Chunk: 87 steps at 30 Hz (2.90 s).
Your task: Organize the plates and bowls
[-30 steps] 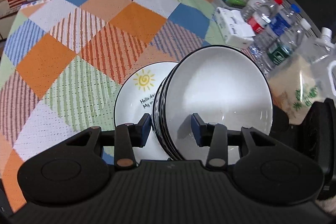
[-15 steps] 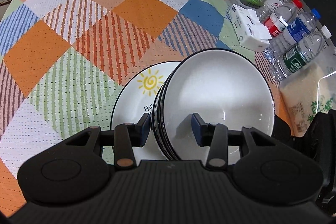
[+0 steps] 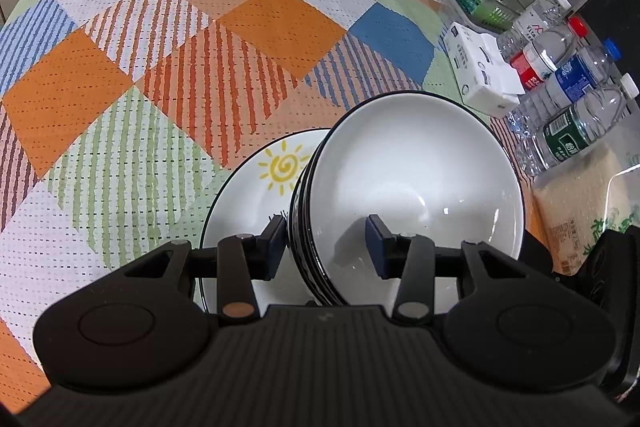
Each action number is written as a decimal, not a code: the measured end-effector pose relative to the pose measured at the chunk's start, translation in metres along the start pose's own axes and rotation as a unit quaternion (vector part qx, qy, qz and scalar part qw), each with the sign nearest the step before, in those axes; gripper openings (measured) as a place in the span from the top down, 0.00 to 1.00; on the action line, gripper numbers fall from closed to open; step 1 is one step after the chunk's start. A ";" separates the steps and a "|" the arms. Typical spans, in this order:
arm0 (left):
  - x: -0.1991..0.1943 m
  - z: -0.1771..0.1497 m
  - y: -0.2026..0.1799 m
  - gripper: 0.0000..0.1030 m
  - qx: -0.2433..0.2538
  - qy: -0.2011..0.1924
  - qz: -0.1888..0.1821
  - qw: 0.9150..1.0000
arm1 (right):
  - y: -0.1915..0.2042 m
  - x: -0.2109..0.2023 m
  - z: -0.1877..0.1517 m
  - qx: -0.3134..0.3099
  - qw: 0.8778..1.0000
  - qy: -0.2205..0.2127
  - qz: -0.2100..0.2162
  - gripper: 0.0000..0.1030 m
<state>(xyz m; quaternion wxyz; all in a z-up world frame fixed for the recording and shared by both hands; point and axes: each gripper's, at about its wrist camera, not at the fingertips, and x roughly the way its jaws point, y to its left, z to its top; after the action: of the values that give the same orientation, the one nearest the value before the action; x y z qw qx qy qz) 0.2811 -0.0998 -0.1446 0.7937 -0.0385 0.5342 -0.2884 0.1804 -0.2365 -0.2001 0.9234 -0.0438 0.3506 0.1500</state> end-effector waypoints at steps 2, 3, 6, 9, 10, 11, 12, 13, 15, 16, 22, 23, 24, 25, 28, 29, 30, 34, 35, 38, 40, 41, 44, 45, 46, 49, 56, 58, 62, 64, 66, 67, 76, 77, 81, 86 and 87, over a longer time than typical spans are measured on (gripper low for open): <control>0.000 0.000 0.000 0.60 -0.001 -0.001 0.001 1.000 | 0.003 -0.002 -0.003 0.001 1.000 -0.001 -0.002 0.04; 0.000 0.000 0.000 0.60 0.000 -0.002 0.001 1.000 | 0.004 -0.002 -0.004 0.002 1.000 -0.001 -0.003 0.04; 0.000 -0.001 0.001 0.60 -0.006 -0.003 -0.001 1.000 | 0.004 -0.003 -0.004 0.000 1.000 0.001 -0.005 0.04; 0.000 -0.001 0.003 0.60 -0.019 -0.006 -0.003 1.000 | 0.005 -0.001 0.000 0.000 1.000 0.010 -0.011 0.04; 0.000 -0.002 0.003 0.60 -0.020 -0.007 -0.003 1.000 | 0.006 -0.001 0.000 0.001 1.000 0.013 -0.010 0.04; 0.000 -0.002 0.003 0.60 -0.020 -0.009 -0.003 1.000 | 0.006 -0.001 0.000 0.001 1.000 0.015 -0.009 0.05; 0.000 -0.003 0.003 0.60 -0.019 -0.011 -0.003 1.000 | 0.005 -0.002 -0.001 0.002 1.000 0.017 -0.009 0.05; 0.000 -0.003 0.003 0.60 -0.019 -0.013 -0.002 1.000 | 0.005 -0.002 -0.002 0.003 1.000 0.018 -0.010 0.05; -0.001 -0.005 0.002 0.59 -0.020 -0.018 -0.001 1.000 | 0.006 -0.005 -0.005 0.000 1.000 0.012 -0.013 0.05; -0.001 -0.006 0.002 0.59 -0.020 -0.020 0.001 1.000 | 0.007 -0.006 -0.007 -0.002 1.000 0.010 -0.013 0.05; -0.023 -0.019 -0.007 0.43 -0.017 -0.068 0.009 0.997 | 0.010 -0.025 -0.018 -0.001 1.000 0.000 -0.018 0.05; -0.031 -0.025 -0.012 0.36 -0.003 -0.088 0.021 0.996 | 0.011 -0.032 -0.020 0.001 1.000 -0.009 -0.015 0.05; -0.037 -0.029 -0.015 0.29 0.005 -0.103 0.036 0.994 | 0.012 -0.038 -0.022 0.002 1.000 -0.017 -0.010 0.05; -0.043 -0.034 -0.018 0.27 0.010 -0.116 0.054 0.992 | 0.013 -0.044 -0.022 -0.002 1.000 -0.021 -0.006 0.05; -0.063 -0.043 -0.025 0.25 0.022 -0.127 0.064 0.990 | 0.019 -0.063 -0.023 -0.013 0.999 -0.030 -0.010 0.05; -0.071 -0.045 -0.027 0.22 0.024 -0.131 0.067 0.989 | 0.020 -0.069 -0.023 -0.012 0.999 -0.034 -0.011 0.05; -0.079 -0.048 -0.029 0.18 0.024 -0.137 0.068 0.988 | 0.021 -0.075 -0.023 -0.011 0.999 -0.038 -0.011 0.05; -0.109 -0.058 -0.041 0.06 0.028 -0.158 0.077 0.984 | 0.020 -0.098 -0.017 0.002 0.999 -0.042 -0.033 0.05; -0.115 -0.059 -0.046 0.06 0.031 -0.164 0.088 0.982 | 0.017 -0.102 -0.016 0.011 0.998 -0.043 -0.034 0.05; -0.132 -0.061 -0.058 0.00 0.038 -0.178 0.117 0.976 | 0.010 -0.116 -0.010 0.045 0.997 -0.042 -0.040 0.05; -0.144 -0.063 -0.064 0.00 0.036 -0.186 0.124 0.974 | 0.008 -0.127 -0.004 0.059 0.996 -0.040 -0.057 0.05; -0.149 -0.065 -0.067 0.00 0.037 -0.187 0.124 0.974 | 0.008 -0.133 -0.001 0.063 0.995 -0.039 -0.066 0.05; -0.164 -0.073 -0.075 0.00 0.040 -0.185 0.127 0.974 | 0.008 -0.153 0.008 0.072 0.993 -0.031 -0.094 0.04; -0.170 -0.078 -0.078 0.00 0.044 -0.186 0.127 0.973 | 0.009 -0.158 0.011 0.074 0.991 -0.026 -0.105 0.03; -0.175 -0.082 -0.080 0.00 0.045 -0.185 0.126 0.974 | 0.010 -0.164 0.013 0.079 0.990 -0.021 -0.116 0.03; -0.189 -0.096 -0.083 0.00 0.034 -0.172 0.121 0.977 | 0.015 -0.185 0.021 0.094 0.984 -0.010 -0.150 0.03; -0.212 -0.126 -0.087 0.00 0.027 -0.171 0.167 0.971 | 0.036 -0.234 0.026 0.092 0.985 -0.015 -0.143 0.03; -0.216 -0.131 -0.087 0.00 0.027 -0.169 0.169 0.971 | 0.041 -0.246 0.026 0.103 0.985 -0.022 -0.133 0.03; -0.224 -0.146 -0.086 0.00 0.026 -0.174 0.163 0.971 | 0.053 -0.258 0.023 0.104 0.985 -0.017 -0.136 0.03; -0.226 -0.155 -0.087 0.00 0.025 -0.178 0.171 0.969 | 0.059 -0.260 0.021 0.096 0.984 -0.010 -0.148 0.03; -0.228 -0.163 -0.087 0.00 0.020 -0.174 0.169 0.970 | 0.066 -0.265 0.018 0.096 0.984 -0.010 -0.148 0.03; -0.228 -0.165 -0.087 0.00 0.018 -0.172 0.170 0.970 | 0.068 -0.267 0.016 0.099 0.984 -0.009 -0.146 0.03; -0.233 -0.183 -0.083 0.00 0.004 -0.180 0.196 0.964 | 0.079 -0.275 0.004 0.093 0.982 0.000 -0.163 0.02; -0.233 -0.185 -0.084 0.00 0.005 -0.180 0.201 0.963 | 0.081 -0.276 0.003 0.091 0.982 0.000 -0.165 0.02; -0.229 -0.187 -0.083 0.00 0.011 -0.176 0.217 0.960 | 0.085 -0.277 0.002 0.090 0.981 -0.002 -0.174 0.02; -0.224 -0.188 -0.083 0.00 0.015 -0.171 0.221 0.960 | 0.085 -0.275 0.000 0.101 0.979 -0.004 -0.176 0.02; -0.224 -0.189 -0.084 0.00 0.018 -0.175 0.217 0.960 | 0.086 -0.275 -0.001 0.100 0.979 -0.005 -0.179 0.02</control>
<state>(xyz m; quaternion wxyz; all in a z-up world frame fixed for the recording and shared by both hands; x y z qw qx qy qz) 0.0230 -0.0108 -0.0092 0.9189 0.0434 0.3771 -0.1075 -0.0414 -0.2230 -0.0174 0.9368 -0.0126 0.3456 -0.0535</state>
